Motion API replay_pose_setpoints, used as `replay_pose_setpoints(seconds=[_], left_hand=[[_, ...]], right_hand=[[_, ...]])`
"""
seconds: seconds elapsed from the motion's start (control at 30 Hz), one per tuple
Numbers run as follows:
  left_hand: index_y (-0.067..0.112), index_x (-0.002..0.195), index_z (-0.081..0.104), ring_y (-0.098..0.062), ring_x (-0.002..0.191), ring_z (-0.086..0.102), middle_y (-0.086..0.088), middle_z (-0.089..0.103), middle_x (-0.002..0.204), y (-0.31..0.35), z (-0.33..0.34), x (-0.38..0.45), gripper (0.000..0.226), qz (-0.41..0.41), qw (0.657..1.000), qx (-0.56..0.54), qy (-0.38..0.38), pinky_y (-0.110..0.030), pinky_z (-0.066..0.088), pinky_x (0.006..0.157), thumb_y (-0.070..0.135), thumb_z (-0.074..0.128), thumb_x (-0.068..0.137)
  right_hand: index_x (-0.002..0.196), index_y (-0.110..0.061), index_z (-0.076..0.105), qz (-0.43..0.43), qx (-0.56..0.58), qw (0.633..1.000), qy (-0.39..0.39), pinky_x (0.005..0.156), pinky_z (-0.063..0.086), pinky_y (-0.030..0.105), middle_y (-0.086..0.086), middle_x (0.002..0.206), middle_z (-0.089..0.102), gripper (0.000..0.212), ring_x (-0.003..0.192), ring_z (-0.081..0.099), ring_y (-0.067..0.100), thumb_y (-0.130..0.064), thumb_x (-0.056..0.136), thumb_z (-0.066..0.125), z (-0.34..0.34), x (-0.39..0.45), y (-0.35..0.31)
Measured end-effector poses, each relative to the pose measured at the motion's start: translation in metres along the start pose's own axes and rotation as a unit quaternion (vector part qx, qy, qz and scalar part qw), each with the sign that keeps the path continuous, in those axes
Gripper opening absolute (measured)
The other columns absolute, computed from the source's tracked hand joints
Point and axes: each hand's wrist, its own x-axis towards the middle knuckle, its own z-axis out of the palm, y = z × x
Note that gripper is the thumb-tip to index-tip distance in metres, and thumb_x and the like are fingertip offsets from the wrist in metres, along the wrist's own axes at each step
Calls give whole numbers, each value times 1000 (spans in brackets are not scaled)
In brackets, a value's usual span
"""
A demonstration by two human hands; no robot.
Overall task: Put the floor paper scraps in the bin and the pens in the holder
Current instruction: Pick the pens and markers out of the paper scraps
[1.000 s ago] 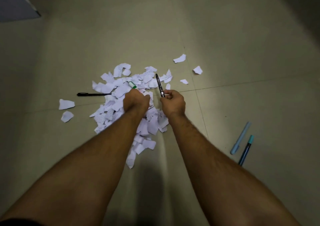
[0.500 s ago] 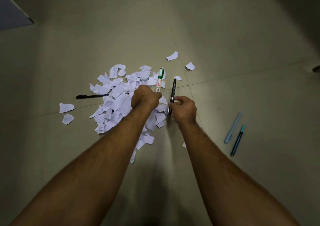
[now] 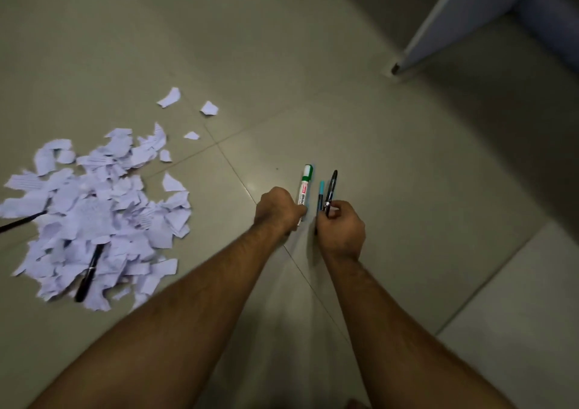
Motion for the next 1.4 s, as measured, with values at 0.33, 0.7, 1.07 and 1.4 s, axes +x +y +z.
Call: replay_pose_setpoints(seconds=[0.33, 0.7, 1.07, 1.4], left_hand=[[14, 91, 66, -17, 74, 64, -3, 69, 86, -3, 21, -7, 40, 66, 997, 36, 20, -22, 46, 54, 50, 74, 78], [15, 85, 69, -22, 81, 63, -2, 70, 87, -54, -50, -7, 18, 58, 982, -38, 175, -26, 45, 68, 30, 60, 86], [20, 84, 65, -24, 82, 63, -4, 69, 84, -216, -175, -39, 5, -78, 934, -94, 335, -25, 41, 67, 23, 62, 82], [9, 110, 61, -35, 105, 55, -14, 57, 114, -323, -216, -40, 25, -79, 928, 108, 348, -41, 47, 79, 15, 53, 87]], right_hand=[[115, -14, 65, -13, -53, 998, -22, 78, 52, 31, 8, 108, 66, 37, 96, 64, 27, -30, 82, 69, 4, 6, 10], [104, -20, 70, -73, 72, 993, -64, 73, 52, 27, 1, 94, 72, 21, 86, 66, 19, -19, 85, 60, 58, -28, -73], [103, -18, 70, -217, 49, 924, -312, 77, 50, 27, 3, 92, 73, 22, 87, 67, 22, -15, 84, 61, 160, -149, -154], [100, -11, 61, -389, -169, 827, -369, 72, 41, 30, 9, 101, 68, 33, 96, 63, 29, -42, 87, 63, 205, -220, -154]])
